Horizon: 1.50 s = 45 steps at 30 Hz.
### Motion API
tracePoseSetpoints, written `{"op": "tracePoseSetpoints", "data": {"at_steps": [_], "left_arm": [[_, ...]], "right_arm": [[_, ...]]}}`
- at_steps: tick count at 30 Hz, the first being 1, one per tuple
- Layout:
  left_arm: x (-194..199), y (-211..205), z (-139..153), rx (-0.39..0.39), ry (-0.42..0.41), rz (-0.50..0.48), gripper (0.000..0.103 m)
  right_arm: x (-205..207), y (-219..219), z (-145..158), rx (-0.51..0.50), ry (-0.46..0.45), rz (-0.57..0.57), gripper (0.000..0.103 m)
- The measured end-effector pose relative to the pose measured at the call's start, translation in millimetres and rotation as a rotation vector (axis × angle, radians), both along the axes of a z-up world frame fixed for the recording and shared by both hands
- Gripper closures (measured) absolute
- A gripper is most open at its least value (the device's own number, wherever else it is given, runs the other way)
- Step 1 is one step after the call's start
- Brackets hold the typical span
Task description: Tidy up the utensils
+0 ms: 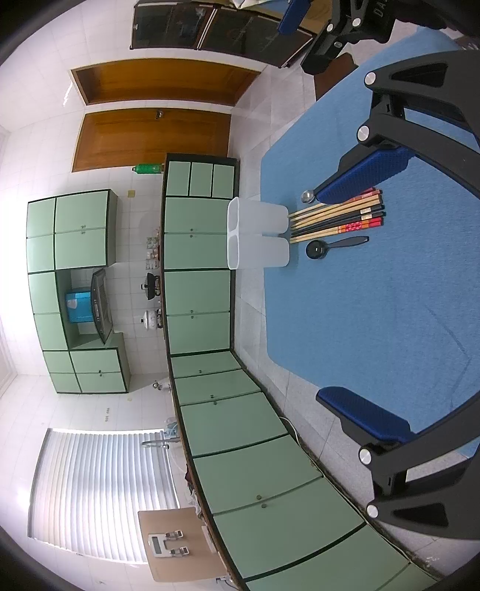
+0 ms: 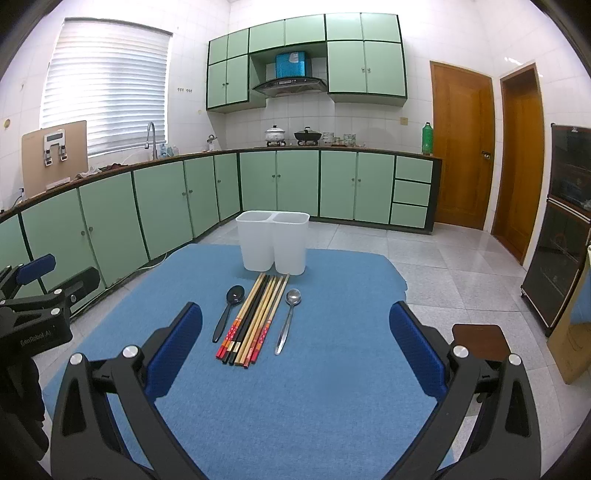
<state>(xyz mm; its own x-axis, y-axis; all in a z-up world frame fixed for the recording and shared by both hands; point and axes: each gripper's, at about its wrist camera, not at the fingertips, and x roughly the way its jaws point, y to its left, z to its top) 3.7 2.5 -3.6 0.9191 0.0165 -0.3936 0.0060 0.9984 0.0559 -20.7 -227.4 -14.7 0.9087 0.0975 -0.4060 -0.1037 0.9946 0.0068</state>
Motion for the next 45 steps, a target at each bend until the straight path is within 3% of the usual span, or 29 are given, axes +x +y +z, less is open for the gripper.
{"op": "tracePoseSetpoints", "data": {"at_steps": [45], "left_arm": [[2.3,-0.6,-4.4,0.015,0.014,0.005,0.006]], "right_arm": [[4.5,5.2,-5.8,-0.005,0.015,0.013,0.005]]}}
